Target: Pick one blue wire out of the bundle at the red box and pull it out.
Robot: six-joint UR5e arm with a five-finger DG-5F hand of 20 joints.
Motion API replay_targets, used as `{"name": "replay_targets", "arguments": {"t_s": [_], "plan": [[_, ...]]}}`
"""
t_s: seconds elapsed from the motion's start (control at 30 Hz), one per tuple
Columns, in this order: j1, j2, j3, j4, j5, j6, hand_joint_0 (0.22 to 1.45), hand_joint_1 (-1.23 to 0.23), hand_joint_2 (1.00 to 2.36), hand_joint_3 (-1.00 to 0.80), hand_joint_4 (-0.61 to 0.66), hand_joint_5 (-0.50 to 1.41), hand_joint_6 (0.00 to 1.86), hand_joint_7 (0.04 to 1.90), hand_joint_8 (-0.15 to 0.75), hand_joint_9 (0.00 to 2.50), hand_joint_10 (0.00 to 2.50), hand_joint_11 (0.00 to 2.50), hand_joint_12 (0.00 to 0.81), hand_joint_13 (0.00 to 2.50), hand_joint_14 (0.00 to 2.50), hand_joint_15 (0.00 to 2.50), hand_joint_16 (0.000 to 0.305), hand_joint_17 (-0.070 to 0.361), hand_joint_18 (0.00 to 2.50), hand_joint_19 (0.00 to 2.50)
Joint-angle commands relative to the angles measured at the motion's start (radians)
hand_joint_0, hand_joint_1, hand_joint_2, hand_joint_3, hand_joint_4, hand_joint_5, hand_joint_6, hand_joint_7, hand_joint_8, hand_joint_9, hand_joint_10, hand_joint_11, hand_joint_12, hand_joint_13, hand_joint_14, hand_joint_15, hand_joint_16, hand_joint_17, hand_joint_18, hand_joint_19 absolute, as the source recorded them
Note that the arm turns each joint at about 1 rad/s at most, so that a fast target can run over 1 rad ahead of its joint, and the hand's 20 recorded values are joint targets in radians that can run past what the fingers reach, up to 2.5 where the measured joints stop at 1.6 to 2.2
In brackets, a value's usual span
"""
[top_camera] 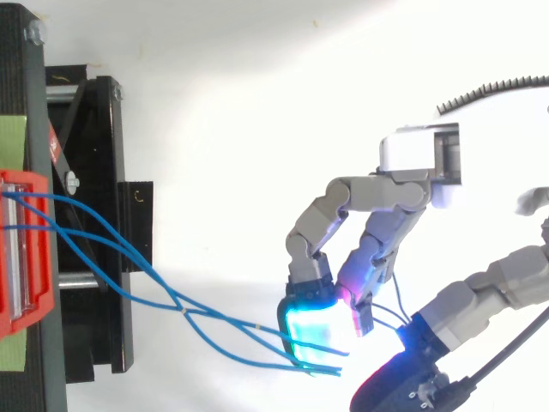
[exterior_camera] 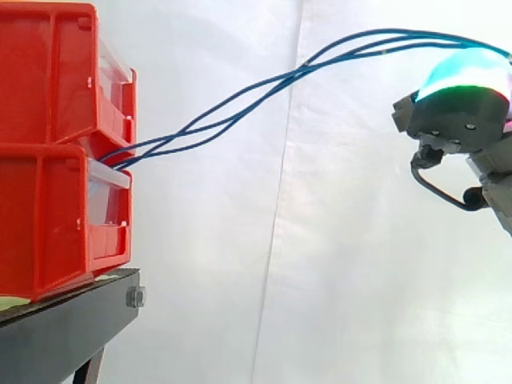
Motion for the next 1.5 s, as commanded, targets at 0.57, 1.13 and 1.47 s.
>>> {"name": "replay_targets", "arguments": {"t_s": [0.57,1.13,1.47], "plan": [[-0.001,0.0,0.0,0.017,-0.022,0.0,0.81,-0.83,1.02,-0.24,0.24,-0.23,0.99,0.77,0.333,0.83,0.01,0.76,0.414,0.88,0.01,0.47,0.049,0.109,0.88,0.46],[-0.001,0.0,0.0,0.019,-0.022,-0.003,0.49,-0.68,1.0,-0.5,0.24,-0.19,0.96,0.82,0.378,0.86,0.01,0.77,0.46,0.85,0.01,0.5,0.06,0.135,0.84,0.46],[0.001,0.0,0.0,0.029,-0.023,-0.005,0.41,-0.79,1.0,-0.5,0.24,-0.13,0.97,0.88,0.42,0.9,0.01,0.78,0.507,0.86,0.01,0.51,0.068,0.153,0.87,0.43]]}}
